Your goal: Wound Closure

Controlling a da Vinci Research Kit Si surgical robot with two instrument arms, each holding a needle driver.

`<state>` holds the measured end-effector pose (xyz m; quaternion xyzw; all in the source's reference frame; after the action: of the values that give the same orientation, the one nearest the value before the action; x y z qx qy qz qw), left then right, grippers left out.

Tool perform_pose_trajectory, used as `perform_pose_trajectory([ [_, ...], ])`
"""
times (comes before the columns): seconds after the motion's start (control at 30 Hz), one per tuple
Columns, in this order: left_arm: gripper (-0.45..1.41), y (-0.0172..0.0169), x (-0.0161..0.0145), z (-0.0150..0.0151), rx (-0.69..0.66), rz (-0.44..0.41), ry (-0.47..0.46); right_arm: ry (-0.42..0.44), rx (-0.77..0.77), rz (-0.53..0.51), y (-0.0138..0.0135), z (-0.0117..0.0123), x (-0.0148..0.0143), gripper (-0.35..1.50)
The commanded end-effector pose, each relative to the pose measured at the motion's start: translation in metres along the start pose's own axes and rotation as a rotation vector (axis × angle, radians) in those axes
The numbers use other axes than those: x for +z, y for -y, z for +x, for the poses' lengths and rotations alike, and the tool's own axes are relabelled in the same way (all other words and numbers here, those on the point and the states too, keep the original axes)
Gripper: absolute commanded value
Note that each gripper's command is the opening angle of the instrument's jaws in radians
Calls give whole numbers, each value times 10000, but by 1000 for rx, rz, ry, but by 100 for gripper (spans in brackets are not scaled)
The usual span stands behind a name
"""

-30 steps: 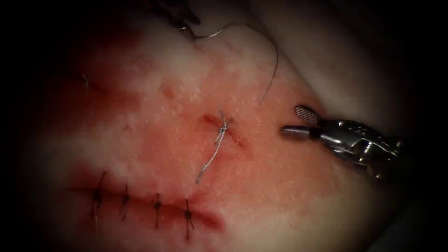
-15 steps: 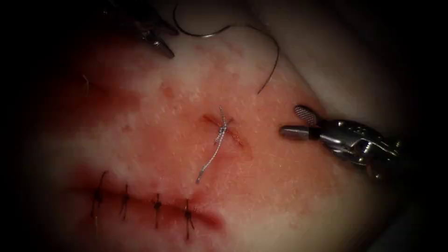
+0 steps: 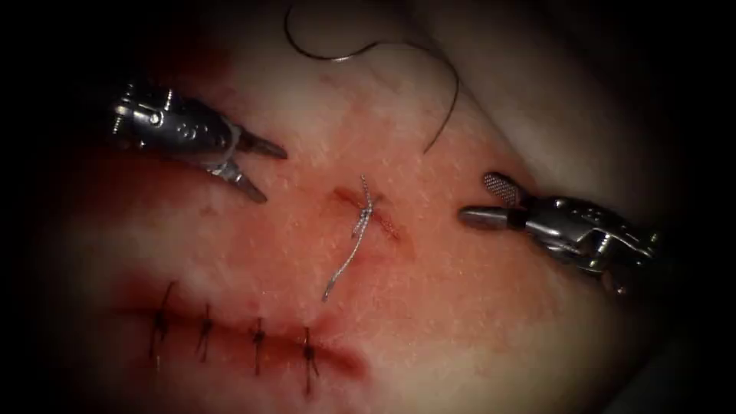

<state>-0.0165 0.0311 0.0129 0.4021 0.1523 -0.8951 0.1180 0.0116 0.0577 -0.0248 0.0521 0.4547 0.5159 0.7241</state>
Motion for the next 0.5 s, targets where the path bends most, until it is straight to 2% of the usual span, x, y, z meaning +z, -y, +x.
perform_pose_trajectory([
  [0.03, 45, 0, 7, 1, -2, 1, -2, 2, -1, 1, 2, -5, 6, 118],
  [0.07, 41, -14, 20, 4, 105, -13, -5, 1, -7, 1, 2, -5, 6, 118],
  [0.1, 39, -19, 25, 6, 136, -25, -9, 1, -7, 1, 2, -5, 6, 118],
  [0.3, 39, -42, 48, 17, 230, -51, -28, 0, -13, 1, 1, -6, 6, 118],
  [0.33, 39, -50, 58, 23, 255, -56, -53, 0, -19, 1, 1, -6, 6, 118],
  [0.5, 38, -57, 71, 35, 301, -48, -95, 0, -19, 1, 1, -6, 6, 118],
])
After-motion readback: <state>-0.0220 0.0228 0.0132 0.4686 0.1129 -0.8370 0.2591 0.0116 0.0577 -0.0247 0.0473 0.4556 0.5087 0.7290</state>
